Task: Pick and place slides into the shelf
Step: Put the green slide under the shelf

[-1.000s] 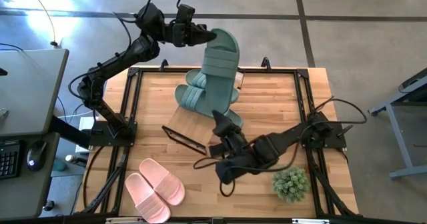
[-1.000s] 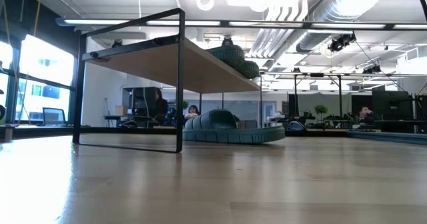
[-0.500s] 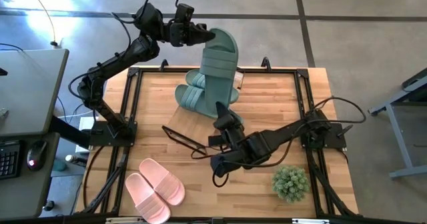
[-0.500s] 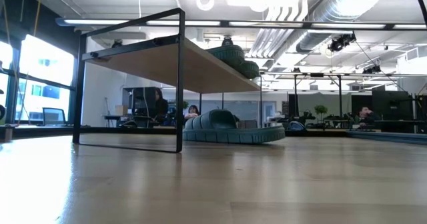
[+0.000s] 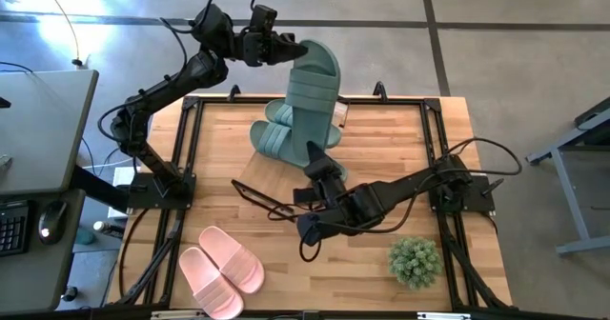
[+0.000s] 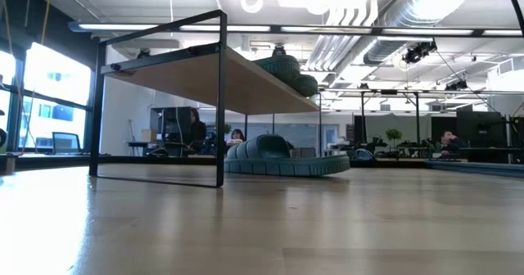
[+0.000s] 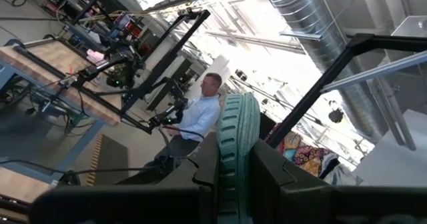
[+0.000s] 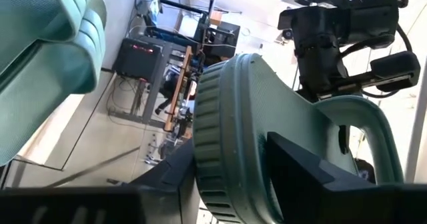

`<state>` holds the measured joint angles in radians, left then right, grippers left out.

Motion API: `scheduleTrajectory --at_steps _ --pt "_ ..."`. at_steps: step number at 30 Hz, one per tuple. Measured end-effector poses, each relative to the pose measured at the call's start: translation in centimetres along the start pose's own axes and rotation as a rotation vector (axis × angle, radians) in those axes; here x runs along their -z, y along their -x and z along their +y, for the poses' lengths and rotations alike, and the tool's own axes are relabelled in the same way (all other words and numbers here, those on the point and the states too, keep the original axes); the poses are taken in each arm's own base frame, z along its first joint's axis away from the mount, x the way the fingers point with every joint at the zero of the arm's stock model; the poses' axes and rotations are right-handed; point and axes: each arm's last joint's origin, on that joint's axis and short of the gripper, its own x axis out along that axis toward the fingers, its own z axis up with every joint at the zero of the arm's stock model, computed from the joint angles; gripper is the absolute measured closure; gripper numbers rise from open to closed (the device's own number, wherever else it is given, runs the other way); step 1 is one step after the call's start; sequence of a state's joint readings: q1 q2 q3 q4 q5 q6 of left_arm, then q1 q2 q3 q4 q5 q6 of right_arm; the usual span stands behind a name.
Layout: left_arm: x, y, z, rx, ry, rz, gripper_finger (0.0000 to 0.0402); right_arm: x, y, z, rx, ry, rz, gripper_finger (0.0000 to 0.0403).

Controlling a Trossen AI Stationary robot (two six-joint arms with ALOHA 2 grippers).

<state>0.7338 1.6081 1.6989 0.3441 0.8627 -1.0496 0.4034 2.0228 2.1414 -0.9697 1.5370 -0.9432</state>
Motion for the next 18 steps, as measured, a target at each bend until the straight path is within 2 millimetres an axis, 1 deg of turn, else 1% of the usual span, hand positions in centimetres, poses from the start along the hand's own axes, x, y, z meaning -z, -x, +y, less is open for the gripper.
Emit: scheduleTrajectory --at_steps 4,7,9,14,18 --pt "0.0 0.0 0.03 -0.005 -0.007 -0.004 0.0368 -0.01 0.0 -0.02 0.0 -0.006 -0.001 0.0267" --pt "0.0 0.0 0.03 -0.005 -0.052 -0.004 0.0363 0.0 0.02 -0.03 0.002 -0.016 0.002 0.0281" --pt "0.01 -0.01 0.02 -0.003 -0.081 -0.001 0.0333 0.01 0.03 -0.03 0.003 -0.022 0.003 0.03" --pt "0.03 -0.01 0.0 0.003 -0.141 0.006 0.0243 0.01 0.05 -0.03 0.003 -0.026 0.002 0.0363" --pt "0.06 -0.02 -0.03 0.011 -0.183 0.015 0.0193 0.02 0.14 -0.05 0.013 -0.029 0.013 0.0363"
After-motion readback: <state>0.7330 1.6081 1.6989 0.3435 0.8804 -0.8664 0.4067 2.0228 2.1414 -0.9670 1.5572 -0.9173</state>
